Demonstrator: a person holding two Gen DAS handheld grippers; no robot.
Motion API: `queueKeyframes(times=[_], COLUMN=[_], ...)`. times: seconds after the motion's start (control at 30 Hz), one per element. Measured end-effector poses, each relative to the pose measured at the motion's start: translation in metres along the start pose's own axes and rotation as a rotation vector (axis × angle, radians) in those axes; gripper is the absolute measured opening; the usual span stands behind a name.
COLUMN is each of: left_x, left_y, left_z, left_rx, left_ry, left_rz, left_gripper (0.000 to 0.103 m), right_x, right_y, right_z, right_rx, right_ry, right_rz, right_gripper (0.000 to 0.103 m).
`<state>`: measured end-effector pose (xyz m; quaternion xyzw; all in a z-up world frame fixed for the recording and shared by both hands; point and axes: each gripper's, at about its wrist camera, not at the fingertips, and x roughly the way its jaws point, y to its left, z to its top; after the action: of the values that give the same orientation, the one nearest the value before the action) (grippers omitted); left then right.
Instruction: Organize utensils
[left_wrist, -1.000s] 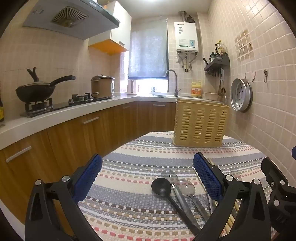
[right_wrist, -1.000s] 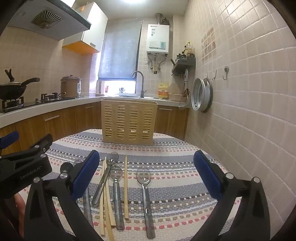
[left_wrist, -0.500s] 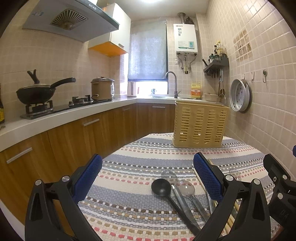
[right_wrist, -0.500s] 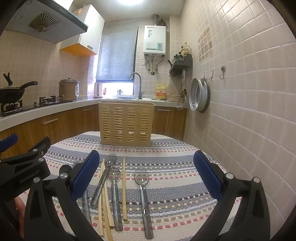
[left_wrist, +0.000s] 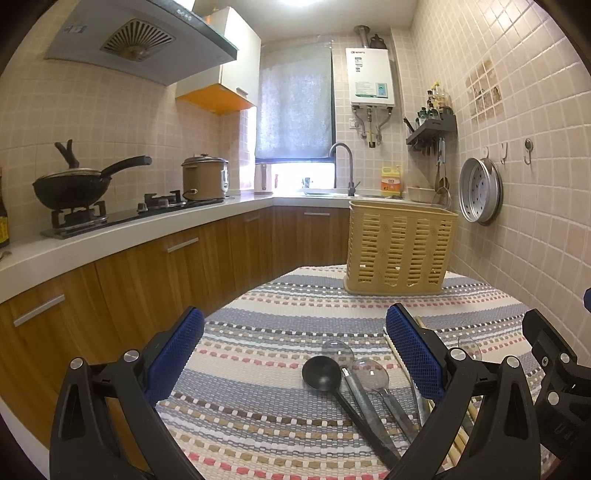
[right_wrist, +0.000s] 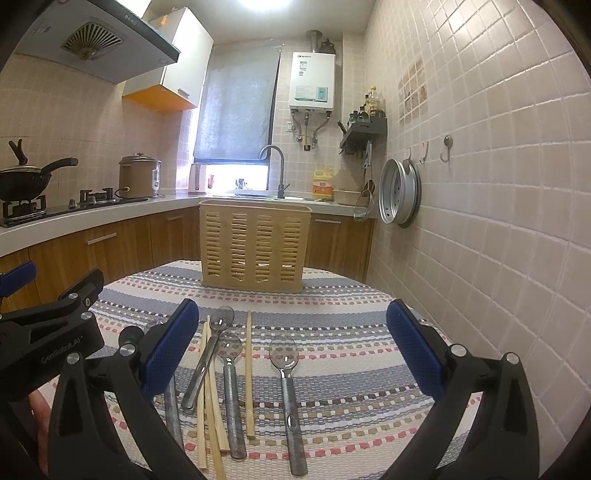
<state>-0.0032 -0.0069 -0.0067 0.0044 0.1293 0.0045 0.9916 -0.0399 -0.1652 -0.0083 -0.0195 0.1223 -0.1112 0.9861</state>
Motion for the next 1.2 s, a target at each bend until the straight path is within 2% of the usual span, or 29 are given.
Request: queueKeyframes(times=[1.2], left_x=[-0.0017], left_y=[0.0061], left_z=[-0.0002], left_rx=[-0.001], left_ry=[-0.007], left_rz=[0.001], left_gripper=[0.096], right_x=[0.0002], right_y=[0.0039], right_z=[-0.0008], right_rx=[-0.015], right_ry=[0.009], right_rz=[0.003], right_gripper=[0.097])
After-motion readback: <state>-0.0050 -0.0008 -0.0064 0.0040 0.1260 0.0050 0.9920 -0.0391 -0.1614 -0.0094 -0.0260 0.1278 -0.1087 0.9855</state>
